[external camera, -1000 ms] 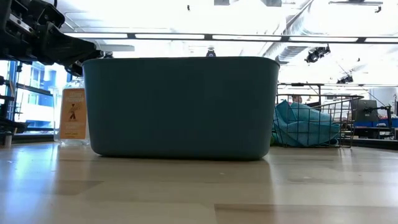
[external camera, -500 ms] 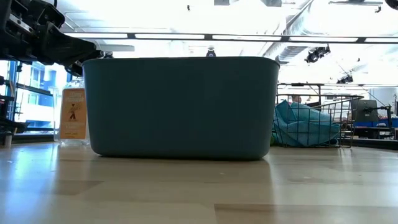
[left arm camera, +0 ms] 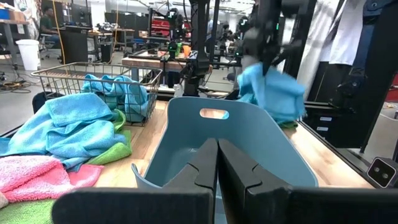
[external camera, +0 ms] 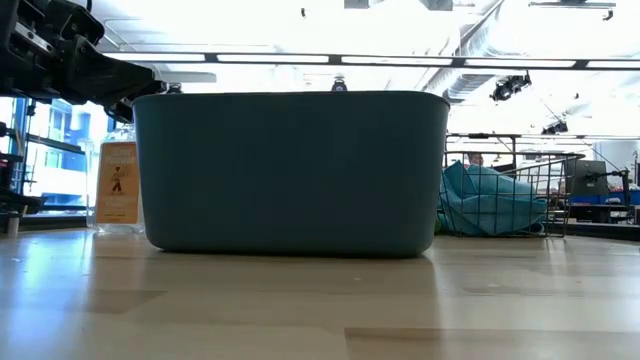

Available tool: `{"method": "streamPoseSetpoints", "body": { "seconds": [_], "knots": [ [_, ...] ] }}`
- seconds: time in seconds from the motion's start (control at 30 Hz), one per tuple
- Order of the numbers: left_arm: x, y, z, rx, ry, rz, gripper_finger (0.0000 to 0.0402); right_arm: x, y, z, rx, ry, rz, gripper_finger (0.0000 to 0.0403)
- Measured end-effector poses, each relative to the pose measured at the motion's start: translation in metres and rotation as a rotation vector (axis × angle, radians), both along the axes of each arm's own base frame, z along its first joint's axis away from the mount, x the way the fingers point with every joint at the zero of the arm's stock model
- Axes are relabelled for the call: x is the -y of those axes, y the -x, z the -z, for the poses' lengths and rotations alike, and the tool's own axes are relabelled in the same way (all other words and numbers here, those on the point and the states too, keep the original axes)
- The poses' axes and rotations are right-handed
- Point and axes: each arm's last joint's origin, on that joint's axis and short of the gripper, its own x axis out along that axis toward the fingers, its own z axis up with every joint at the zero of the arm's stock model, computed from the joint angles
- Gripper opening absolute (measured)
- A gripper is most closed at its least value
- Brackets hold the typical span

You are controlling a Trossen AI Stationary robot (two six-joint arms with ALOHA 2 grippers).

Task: Sort microfiber towel by color & place in baskets
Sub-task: Put the blue microfiber cloth into the gold wire basket

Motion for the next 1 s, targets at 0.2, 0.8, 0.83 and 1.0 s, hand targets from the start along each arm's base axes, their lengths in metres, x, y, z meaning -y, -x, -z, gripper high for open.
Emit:
{"method": "streamPoseSetpoints", "body": {
  "seconds": [0.2, 0.8, 0.83, 1.0],
  "knots": [
    [0.000, 0.000, 0.000, 0.000, 0.000, 0.000, 0.0000, 0.012, 0.005, -0.070, 0.234, -0.001, -0.132, 0.0007],
    [0.000, 0.000, 0.000, -0.001, 0.000, 0.000, 0.0000, 0.029, -0.019, -0.129, 0.733, 0.224, -0.432, 0.0001],
    [0.000, 0.000, 0.000, 0.000, 0.000, 0.000, 0.0000, 0.032, -0.023, -0.130, 0.768, 0.280, -0.434, 0.0001],
    [0.000, 0.000, 0.000, -0.001, 0.000, 0.000, 0.0000, 0.053, -0.051, -0.141, 0.901, 0.477, -0.431, 0.0001]
  ]
}}
